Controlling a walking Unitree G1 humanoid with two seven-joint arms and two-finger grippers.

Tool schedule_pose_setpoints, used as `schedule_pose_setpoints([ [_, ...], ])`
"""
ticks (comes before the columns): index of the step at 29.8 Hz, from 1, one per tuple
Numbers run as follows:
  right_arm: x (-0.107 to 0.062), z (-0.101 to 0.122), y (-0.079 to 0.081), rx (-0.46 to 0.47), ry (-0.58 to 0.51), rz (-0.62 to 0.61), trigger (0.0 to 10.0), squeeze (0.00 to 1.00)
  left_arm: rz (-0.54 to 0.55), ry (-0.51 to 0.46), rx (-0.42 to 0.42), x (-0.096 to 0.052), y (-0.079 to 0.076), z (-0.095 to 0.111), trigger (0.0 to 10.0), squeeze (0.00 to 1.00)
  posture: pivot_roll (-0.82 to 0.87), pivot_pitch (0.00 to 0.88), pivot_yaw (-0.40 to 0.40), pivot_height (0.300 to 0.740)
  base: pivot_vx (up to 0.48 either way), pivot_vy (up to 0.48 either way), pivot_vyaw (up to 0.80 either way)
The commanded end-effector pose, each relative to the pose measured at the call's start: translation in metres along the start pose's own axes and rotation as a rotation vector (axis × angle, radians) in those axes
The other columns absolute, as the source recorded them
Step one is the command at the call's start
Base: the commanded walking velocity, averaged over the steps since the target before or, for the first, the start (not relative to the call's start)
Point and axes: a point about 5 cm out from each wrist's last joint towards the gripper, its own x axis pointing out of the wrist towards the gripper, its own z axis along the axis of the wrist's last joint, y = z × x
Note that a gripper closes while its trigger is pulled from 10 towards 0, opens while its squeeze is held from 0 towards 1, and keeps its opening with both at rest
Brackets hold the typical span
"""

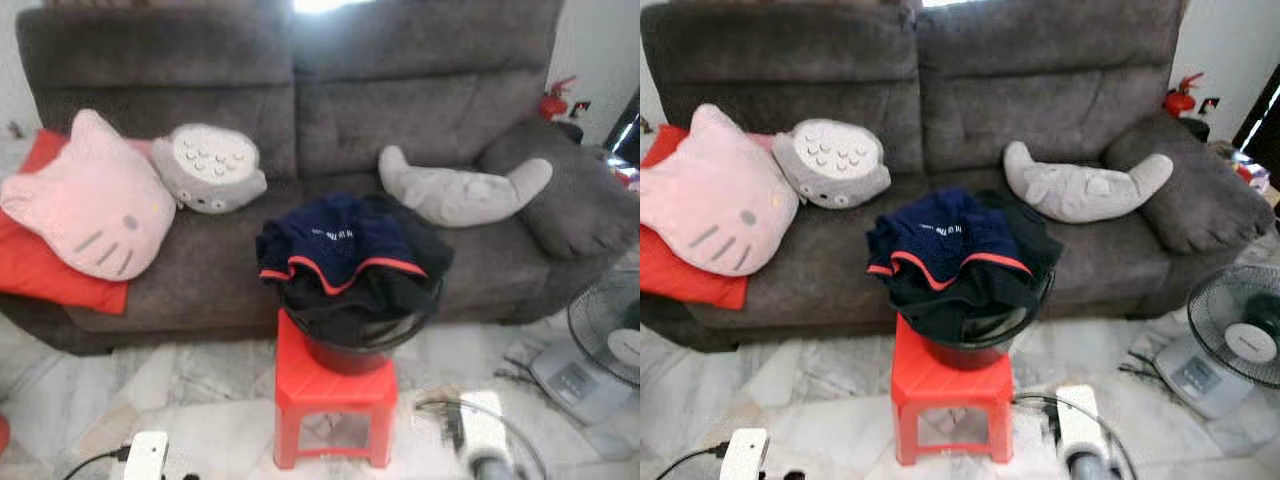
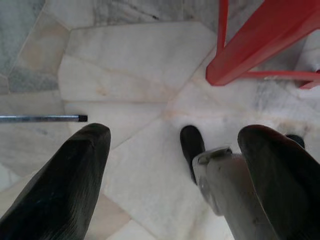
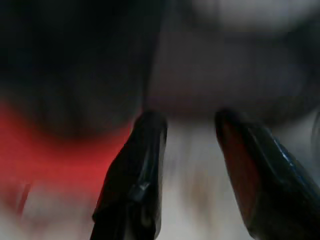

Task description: Hang hanger

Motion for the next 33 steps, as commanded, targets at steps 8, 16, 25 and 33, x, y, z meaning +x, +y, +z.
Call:
schedule_pose_setpoints([
  [8, -0.039, 0.027, -0.003, -0.084, -0.100, -0.029, 10.0, 0.00, 0.007, 0.017, 0.000, -0.001, 0.001, -0.003, 10.0, 0.00, -0.25, 0.000, 0.006, 0.740, 0.000, 0.000, 0.00],
  [16, -0.029, 0.090, -0.025, -0.207, -0.263, -0.083, 10.0, 0.00, 0.010, 0.014, 0.003, 0.000, 0.001, 0.000, 10.0, 0.00, -0.28, 0.000, 0.015, 0.740, 0.000, 0.000, 0.00],
  [25, 0.014, 0.151, -0.030, -0.401, -0.251, 0.022, 10.0, 0.00, 0.013, 0.010, -0.006, 0.001, 0.000, 0.002, 10.0, 0.00, -0.26, 0.000, 0.017, 0.740, 0.000, 0.000, 0.00],
  [33, 0.017, 0.151, -0.023, -0.440, -0.118, 0.107, 10.0, 0.00, 0.013, 0.013, -0.011, 0.001, 0.000, 0.001, 10.0, 0.00, -0.26, 0.000, 0.014, 0.740, 0.000, 0.000, 0.00],
])
